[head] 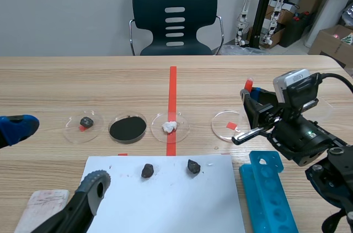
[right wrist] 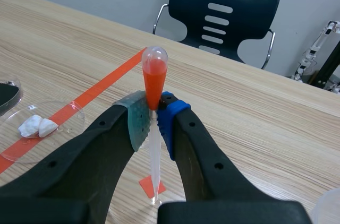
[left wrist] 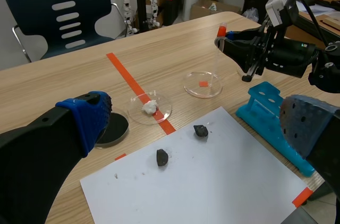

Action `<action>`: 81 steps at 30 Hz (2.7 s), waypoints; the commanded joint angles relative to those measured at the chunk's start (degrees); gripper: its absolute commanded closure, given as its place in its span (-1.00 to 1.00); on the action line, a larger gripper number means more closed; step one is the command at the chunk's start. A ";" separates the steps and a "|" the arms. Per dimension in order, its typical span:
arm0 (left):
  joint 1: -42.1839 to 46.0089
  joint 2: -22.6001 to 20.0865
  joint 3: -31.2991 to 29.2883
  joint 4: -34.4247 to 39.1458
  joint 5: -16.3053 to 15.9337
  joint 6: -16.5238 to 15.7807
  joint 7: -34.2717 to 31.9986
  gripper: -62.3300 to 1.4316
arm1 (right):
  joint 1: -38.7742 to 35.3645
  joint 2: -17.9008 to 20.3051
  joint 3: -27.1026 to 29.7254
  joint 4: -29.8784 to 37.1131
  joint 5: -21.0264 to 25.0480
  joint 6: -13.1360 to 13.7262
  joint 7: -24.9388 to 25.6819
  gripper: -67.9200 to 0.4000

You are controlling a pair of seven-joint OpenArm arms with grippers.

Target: Draw acid from the petri dish

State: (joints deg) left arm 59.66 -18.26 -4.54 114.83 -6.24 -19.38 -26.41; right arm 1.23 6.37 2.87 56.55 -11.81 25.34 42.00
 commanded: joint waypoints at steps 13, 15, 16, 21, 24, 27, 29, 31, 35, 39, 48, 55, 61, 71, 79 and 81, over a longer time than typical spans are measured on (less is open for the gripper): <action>0.17 0.13 0.11 0.35 -0.39 -0.09 -0.76 -1.00 | 0.50 0.74 0.07 0.11 0.68 -0.02 1.46 0.79; 0.17 0.13 0.11 0.35 -0.39 -0.09 -0.76 -1.00 | 0.50 0.74 0.07 0.11 0.68 -0.02 1.46 0.79; 0.17 0.13 0.11 0.35 -0.39 -0.09 -0.76 -1.00 | 0.50 0.74 0.07 0.11 0.68 -0.02 1.46 0.79; 0.17 0.13 0.11 0.35 -0.39 -0.09 -0.76 -1.00 | 0.48 0.74 0.07 0.11 0.70 -0.02 1.46 0.79; 0.17 0.13 0.11 0.35 -0.39 -0.09 -0.76 -1.00 | 0.48 0.74 0.07 0.11 0.70 -0.02 1.49 0.79; 0.17 0.13 0.11 0.35 -0.39 -0.09 -0.76 -1.00 | 0.48 0.74 0.07 0.11 0.70 -0.02 1.66 0.75; 0.17 0.13 0.11 0.35 -0.39 -0.09 -0.76 -1.00 | 0.48 0.74 0.07 0.11 0.70 -0.02 1.79 0.75; 0.17 0.13 0.11 0.35 -0.39 -0.09 -0.76 -1.00 | 0.48 0.74 0.07 0.11 0.70 -0.02 1.95 0.75; 0.17 0.13 0.11 0.35 -0.39 -0.09 -0.76 -1.00 | 0.48 0.74 0.07 0.11 0.70 -0.02 1.92 0.75; 0.17 0.13 0.11 0.35 -0.39 -0.09 -0.76 -1.00 | 0.48 0.74 0.07 0.11 0.70 -0.02 1.90 0.75; 0.17 0.13 0.11 0.35 -0.39 -0.09 -0.76 -1.00 | 0.48 0.74 0.07 0.11 0.66 -0.02 1.86 0.75; 0.17 0.13 0.11 0.35 -0.39 -0.09 -0.76 -1.00 | 0.48 0.76 0.07 0.11 0.66 0.00 2.58 0.75; 0.17 0.13 0.11 0.35 -0.39 -0.09 -0.76 -1.00 | 0.48 0.76 0.07 0.11 0.66 0.00 3.98 0.75; 0.17 0.13 0.11 0.35 -0.39 -0.09 -0.76 -1.00 | 0.48 0.76 0.07 0.28 0.66 0.04 4.72 0.75; 0.17 0.13 0.11 0.35 -0.39 -0.09 -0.76 -1.00 | 0.31 0.79 0.07 2.05 0.68 1.16 4.35 0.75; 0.17 0.13 0.11 0.35 -0.39 -0.09 -0.76 -1.00 | 0.15 0.79 0.11 2.58 0.68 1.33 3.96 0.75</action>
State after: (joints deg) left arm 59.66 -18.26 -4.54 114.83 -6.24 -19.38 -26.41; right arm 1.21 6.37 2.87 57.49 -11.81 26.46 45.52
